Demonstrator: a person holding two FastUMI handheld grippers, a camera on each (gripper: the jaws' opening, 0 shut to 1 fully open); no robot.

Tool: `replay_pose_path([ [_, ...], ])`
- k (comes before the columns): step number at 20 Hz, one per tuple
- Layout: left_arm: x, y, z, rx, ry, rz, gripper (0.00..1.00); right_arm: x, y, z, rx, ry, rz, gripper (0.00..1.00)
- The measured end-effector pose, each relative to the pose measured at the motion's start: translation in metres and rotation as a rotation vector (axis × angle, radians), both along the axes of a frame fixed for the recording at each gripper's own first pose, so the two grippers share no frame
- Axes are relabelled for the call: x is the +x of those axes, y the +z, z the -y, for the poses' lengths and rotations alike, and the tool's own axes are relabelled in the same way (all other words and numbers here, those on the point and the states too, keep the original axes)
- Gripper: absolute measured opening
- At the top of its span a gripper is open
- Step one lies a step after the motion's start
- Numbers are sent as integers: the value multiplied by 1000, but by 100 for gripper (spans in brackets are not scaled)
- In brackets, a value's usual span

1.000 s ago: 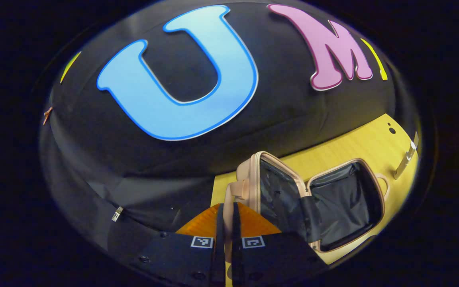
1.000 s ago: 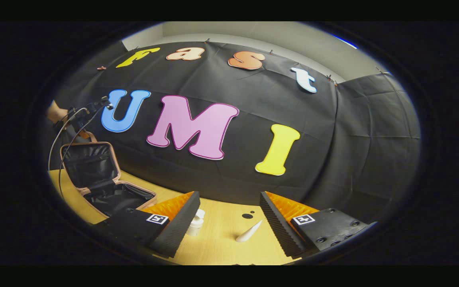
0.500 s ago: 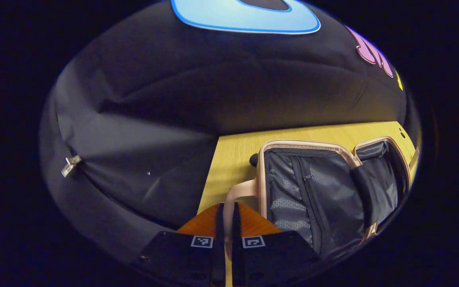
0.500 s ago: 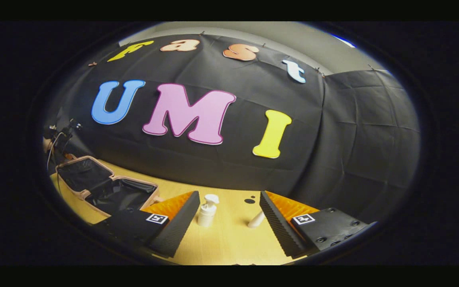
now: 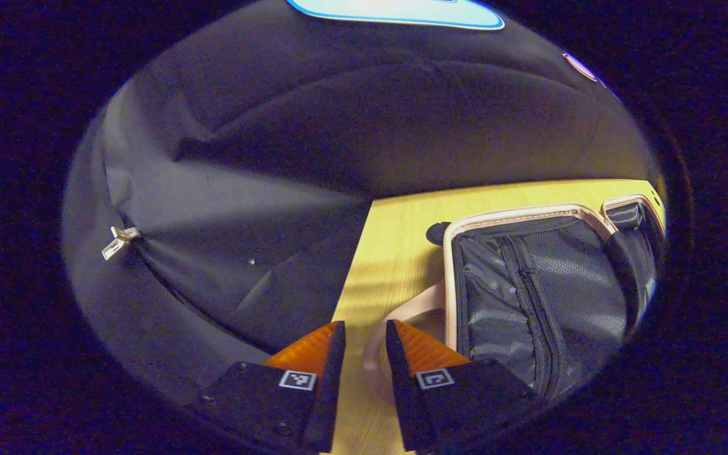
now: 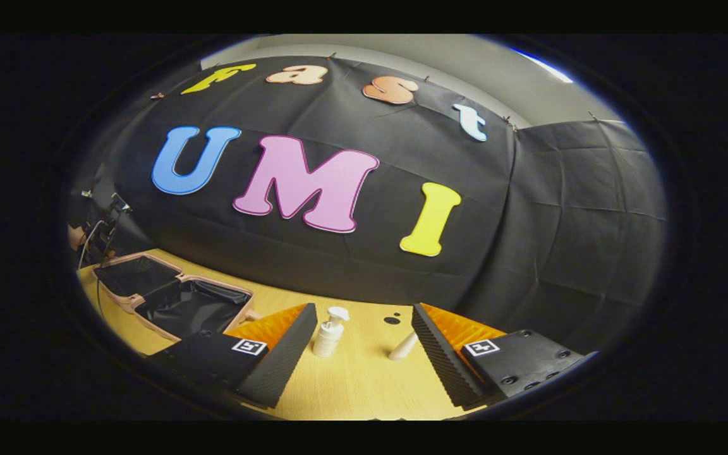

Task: First open the suitcase, pack the skin care products into it, and then close the suitcase.

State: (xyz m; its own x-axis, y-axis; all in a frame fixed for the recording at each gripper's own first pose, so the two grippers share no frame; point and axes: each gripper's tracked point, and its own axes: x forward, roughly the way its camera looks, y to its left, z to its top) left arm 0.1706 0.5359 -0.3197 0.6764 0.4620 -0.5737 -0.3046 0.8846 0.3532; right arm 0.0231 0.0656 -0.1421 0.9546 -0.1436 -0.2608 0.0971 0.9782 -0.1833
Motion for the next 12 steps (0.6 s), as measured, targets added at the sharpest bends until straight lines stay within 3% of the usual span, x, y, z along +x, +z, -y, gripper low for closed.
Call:
replay_pose_path([
  [1, -3, 14, 4, 7, 4, 31, 71, 1, 5, 3, -6, 0, 10, 96],
  [2, -7, 29, 14, 3, -4, 63, 83, 2, 9, 7, -11, 2, 18, 97],
  [5, -10, 88, 57, 44, -60, 181, 98, 8, 19, 22, -3, -11, 38, 96],
  [8, -4, 143, 130, 58, -132, 317, 98, 12, 15, 46, 26, -55, 54, 97],
  [12, 7, 184, 288, -74, -275, 492, 98, 20, -8, 92, 36, -126, 77, 96],
])
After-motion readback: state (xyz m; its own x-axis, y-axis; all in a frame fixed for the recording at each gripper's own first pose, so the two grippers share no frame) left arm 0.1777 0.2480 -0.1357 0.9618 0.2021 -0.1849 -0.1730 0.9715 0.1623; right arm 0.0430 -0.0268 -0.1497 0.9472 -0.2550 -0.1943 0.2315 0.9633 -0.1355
